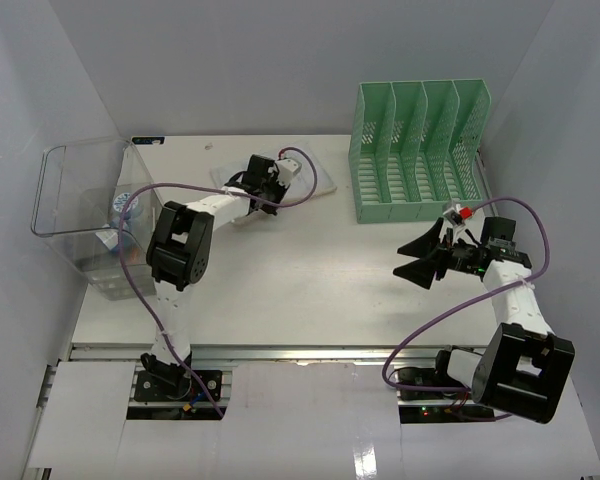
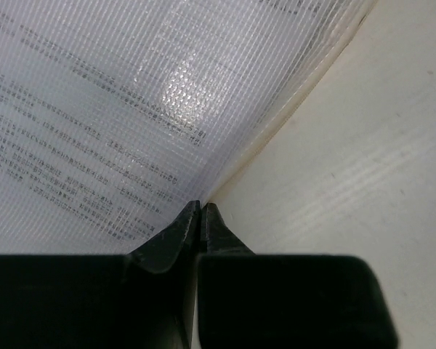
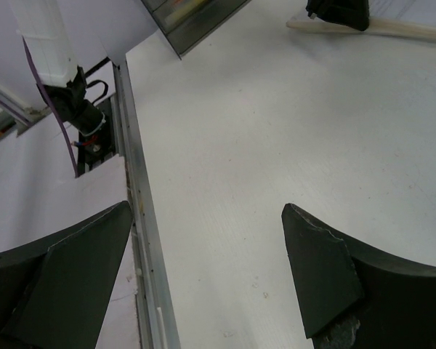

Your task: Organize the desk

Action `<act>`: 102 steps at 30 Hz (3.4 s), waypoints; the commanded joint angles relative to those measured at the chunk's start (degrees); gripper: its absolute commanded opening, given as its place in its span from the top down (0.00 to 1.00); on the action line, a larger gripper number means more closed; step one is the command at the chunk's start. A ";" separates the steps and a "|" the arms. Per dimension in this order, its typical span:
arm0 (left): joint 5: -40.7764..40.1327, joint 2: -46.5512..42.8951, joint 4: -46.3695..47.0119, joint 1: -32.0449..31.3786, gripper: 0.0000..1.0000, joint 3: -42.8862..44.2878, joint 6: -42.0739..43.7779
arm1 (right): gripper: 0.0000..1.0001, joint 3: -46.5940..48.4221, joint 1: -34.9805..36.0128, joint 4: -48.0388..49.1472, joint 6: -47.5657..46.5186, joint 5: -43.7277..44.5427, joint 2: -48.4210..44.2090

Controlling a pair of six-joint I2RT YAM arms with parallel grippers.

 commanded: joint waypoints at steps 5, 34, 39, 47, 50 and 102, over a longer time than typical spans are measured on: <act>17.15 -22.43 2.64 2.13 1.00 -19.79 -22.00 | 0.10 3.83 11.69 -4.60 -4.33 12.60 3.85; 26.71 -39.78 34.15 -4.71 1.00 -50.36 -50.63 | 0.10 19.45 36.41 39.97 79.15 54.94 30.79; 27.17 -40.17 37.65 -5.24 1.00 -52.58 -52.88 | 0.10 20.17 37.55 42.25 82.96 58.85 34.75; 28.96 -41.48 43.51 -5.97 1.00 -54.75 -56.71 | 0.04 16.91 38.68 45.28 85.08 61.67 37.13; 29.79 -41.82 45.16 -6.52 1.00 -55.48 -58.05 | 0.09 17.20 38.77 47.70 85.80 60.32 37.98; 7.87 -111.07 -6.43 -8.21 0.02 -56.56 -51.14 | 0.92 48.97 19.76 32.96 33.31 61.37 5.73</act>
